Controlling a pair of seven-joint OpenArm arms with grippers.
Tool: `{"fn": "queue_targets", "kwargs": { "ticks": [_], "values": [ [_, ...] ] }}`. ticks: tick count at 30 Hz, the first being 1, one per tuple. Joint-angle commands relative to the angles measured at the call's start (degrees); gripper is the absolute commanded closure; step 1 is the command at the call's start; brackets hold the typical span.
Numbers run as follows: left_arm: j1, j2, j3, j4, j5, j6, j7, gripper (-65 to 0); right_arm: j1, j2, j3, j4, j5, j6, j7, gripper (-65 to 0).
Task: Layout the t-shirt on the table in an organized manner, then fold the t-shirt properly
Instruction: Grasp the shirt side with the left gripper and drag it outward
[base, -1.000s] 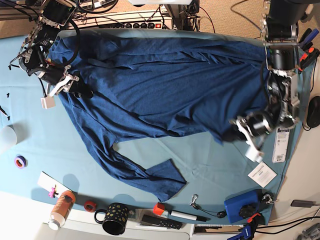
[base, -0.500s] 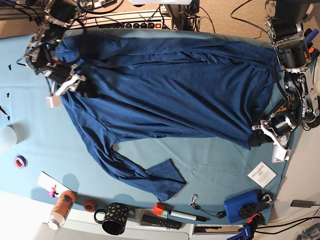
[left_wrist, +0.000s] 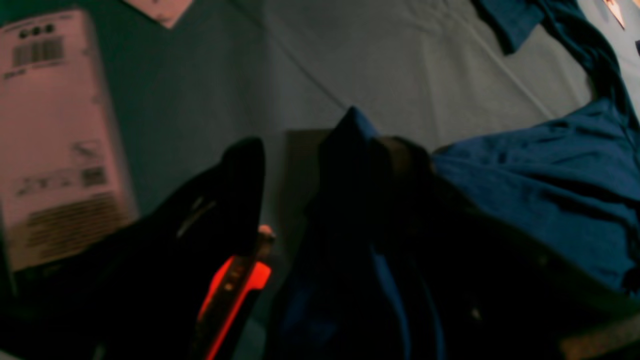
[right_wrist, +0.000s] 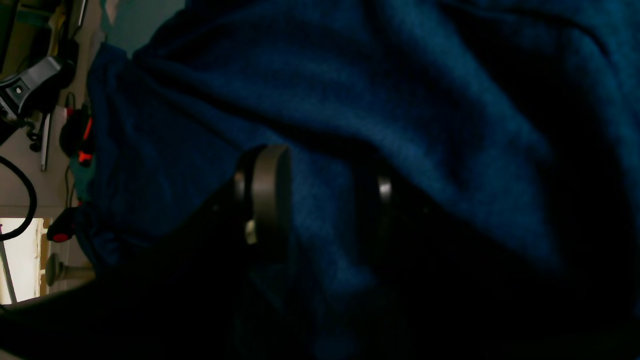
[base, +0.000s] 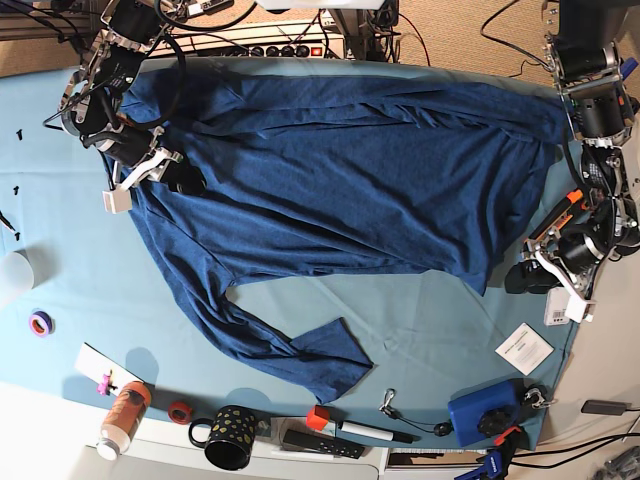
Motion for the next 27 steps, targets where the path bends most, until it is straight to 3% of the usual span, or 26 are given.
{"fn": "queue_targets", "kwargs": {
  "ticks": [1, 6, 11, 14, 17, 21, 27],
  "values": [
    [-1.42, -0.85, -0.15, 0.94, -1.33, -0.26, -1.44, -31.6, 0.66, 0.79, 0.17, 0.79, 1.60, 0.28, 1.38, -21.9],
    [-1.90, -0.55, 4.57, 0.81, 2.25, 0.09, -4.46, -30.2, 0.63, 0.79, 0.17, 0.79, 1.64, 0.28, 1.40, -21.9],
    [-3.82, -0.57, 12.94, 0.76, 14.73, 6.32, -10.08, -30.1, 0.63, 0.79, 0.17, 0.79, 1.62, 0.28, 1.38, -21.9],
    [-5.95, -0.63, 15.89, 0.79, 21.49, 9.68, -10.45, -25.5, 0.63, 0.79, 0.17, 0.79, 1.60, 0.28, 1.38, -21.9],
    [-7.69, -1.07, 17.05, 0.79, 25.70, 12.15, -9.73, -25.4, 0.61, 0.79, 0.17, 0.79, 1.60, 0.28, 1.36, -21.9],
    [-7.78, -2.71, 17.05, 0.79, 24.85, 11.56, -6.91, -25.4, 0.63, 0.79, 0.17, 0.79, 1.60, 0.28, 1.38, -21.9],
    [-2.82, -5.05, 17.05, 0.79, 19.47, 6.40, -3.76, -25.4, 0.66, 0.79, 0.17, 0.79, 1.64, 0.28, 1.44, -21.9]
  ]
}}
